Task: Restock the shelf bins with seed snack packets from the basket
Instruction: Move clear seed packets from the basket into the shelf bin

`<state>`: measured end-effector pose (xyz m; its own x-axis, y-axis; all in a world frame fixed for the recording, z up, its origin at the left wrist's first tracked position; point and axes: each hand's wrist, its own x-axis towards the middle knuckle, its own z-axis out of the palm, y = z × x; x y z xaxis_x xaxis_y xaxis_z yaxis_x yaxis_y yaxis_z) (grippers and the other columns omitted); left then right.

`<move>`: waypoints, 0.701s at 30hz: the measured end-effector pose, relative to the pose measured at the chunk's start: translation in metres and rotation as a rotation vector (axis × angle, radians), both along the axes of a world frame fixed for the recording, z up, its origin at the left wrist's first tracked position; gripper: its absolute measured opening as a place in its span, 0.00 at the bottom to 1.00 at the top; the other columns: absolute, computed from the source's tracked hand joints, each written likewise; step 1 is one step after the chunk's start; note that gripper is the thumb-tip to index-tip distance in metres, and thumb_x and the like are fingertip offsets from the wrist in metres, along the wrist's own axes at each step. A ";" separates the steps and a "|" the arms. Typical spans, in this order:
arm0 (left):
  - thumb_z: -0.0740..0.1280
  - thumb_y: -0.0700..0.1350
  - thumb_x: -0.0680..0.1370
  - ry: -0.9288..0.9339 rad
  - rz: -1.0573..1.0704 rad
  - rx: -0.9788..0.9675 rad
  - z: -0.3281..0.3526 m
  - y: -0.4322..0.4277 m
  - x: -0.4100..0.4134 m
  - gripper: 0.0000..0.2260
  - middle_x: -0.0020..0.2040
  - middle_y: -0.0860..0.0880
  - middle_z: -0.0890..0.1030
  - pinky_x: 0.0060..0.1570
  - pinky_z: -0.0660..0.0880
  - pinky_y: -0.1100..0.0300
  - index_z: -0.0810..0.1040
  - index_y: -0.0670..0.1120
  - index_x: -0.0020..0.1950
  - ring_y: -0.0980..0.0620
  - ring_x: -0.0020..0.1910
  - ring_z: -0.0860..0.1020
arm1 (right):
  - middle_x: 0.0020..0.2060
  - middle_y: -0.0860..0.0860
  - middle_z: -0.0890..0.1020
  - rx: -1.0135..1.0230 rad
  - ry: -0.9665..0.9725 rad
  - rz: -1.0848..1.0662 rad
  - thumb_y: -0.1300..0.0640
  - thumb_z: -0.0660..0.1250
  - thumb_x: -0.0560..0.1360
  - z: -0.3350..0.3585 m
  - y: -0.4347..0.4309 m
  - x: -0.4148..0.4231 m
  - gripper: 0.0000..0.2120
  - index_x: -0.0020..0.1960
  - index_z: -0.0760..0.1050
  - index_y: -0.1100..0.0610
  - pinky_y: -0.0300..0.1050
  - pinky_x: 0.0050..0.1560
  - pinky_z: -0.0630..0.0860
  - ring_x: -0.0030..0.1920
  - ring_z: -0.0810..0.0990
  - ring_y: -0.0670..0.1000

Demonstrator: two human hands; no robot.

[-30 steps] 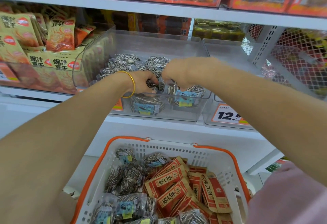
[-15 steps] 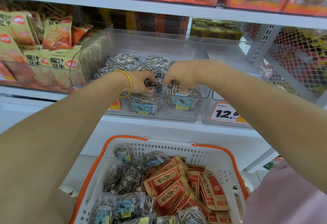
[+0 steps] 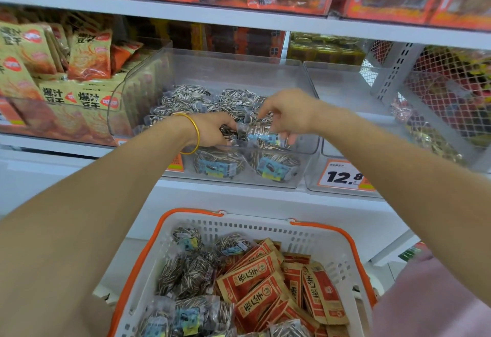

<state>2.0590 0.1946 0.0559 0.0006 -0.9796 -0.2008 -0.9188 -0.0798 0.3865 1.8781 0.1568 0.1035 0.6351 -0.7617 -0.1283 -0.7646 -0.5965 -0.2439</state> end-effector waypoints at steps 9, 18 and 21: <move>0.66 0.40 0.77 0.029 -0.011 0.016 -0.002 -0.002 0.003 0.23 0.73 0.46 0.65 0.60 0.64 0.61 0.66 0.52 0.70 0.46 0.69 0.66 | 0.49 0.57 0.80 -0.119 0.211 -0.003 0.72 0.60 0.75 -0.025 -0.002 0.008 0.13 0.56 0.72 0.61 0.45 0.42 0.72 0.50 0.79 0.57; 0.66 0.40 0.77 0.048 -0.016 0.007 -0.008 -0.007 0.006 0.24 0.72 0.47 0.66 0.64 0.65 0.58 0.66 0.54 0.70 0.47 0.68 0.66 | 0.52 0.52 0.74 0.187 0.117 0.059 0.53 0.71 0.72 -0.012 -0.006 0.010 0.26 0.68 0.71 0.56 0.49 0.43 0.81 0.49 0.80 0.57; 0.66 0.40 0.77 0.052 -0.015 0.006 -0.009 -0.007 0.006 0.23 0.72 0.47 0.65 0.65 0.65 0.57 0.66 0.53 0.70 0.47 0.69 0.66 | 0.56 0.52 0.71 0.160 0.247 0.140 0.56 0.74 0.70 -0.017 -0.013 0.013 0.31 0.70 0.68 0.52 0.43 0.34 0.78 0.48 0.80 0.58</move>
<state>2.0650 0.1872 0.0469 -0.0251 -0.9783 -0.2057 -0.8986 -0.0680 0.4334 1.8908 0.1439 0.0865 0.6673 -0.6267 -0.4023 -0.7254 -0.6694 -0.1603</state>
